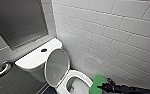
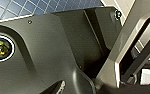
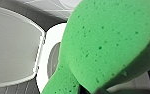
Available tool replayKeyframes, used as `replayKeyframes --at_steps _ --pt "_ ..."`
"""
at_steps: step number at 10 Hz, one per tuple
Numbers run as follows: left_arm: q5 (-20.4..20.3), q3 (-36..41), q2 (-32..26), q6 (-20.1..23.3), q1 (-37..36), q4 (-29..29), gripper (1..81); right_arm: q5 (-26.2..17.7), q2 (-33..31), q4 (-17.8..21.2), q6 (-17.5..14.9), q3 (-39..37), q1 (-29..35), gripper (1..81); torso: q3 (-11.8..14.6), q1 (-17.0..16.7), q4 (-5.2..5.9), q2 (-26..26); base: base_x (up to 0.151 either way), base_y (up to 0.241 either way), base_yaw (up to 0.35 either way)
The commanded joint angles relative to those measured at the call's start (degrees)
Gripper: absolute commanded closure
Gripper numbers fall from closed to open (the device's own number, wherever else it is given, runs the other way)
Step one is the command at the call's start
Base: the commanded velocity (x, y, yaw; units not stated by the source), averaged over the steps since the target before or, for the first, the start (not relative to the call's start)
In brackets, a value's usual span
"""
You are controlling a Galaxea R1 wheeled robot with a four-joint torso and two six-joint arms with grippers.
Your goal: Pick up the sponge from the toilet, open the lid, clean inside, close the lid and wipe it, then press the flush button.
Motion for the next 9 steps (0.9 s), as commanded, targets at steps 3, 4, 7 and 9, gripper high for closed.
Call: replayKeyframes --at_steps 3,4,7,9 --pt "3.71 -0.09 -0.45 0.0 -0.85 -0.47 1.0 -5.49 8.57 -0.49 -0.01 -10.83 13.3 81.1 0.0 0.0 0.0 0.0 0.0 0.0 0.0" --pt "3.8 -0.88 -0.19 -0.62 -0.85 -0.38 1.0 -6.9 11.19 -0.31 0.08 -13.71 14.71 81.1 0.0 0.0 0.0 0.0 0.0 0.0 0.0" --pt "3.8 -1.24 0.17 -1.33 -0.76 -0.38 1.0 -7.25 15.69 -0.31 0.25 -18.21 16.56 81.1 -0.02 0.0 0.0 0.0 0.0 0.0 0.0" --pt "3.89 -2.29 1.3 -1.5 -0.67 -0.38 1.0 -7.34 17.61 -0.14 0.25 -18.48 18.23 81.1 -4.46 0.0 0.0 0.0 0.0 0.0 0.0"
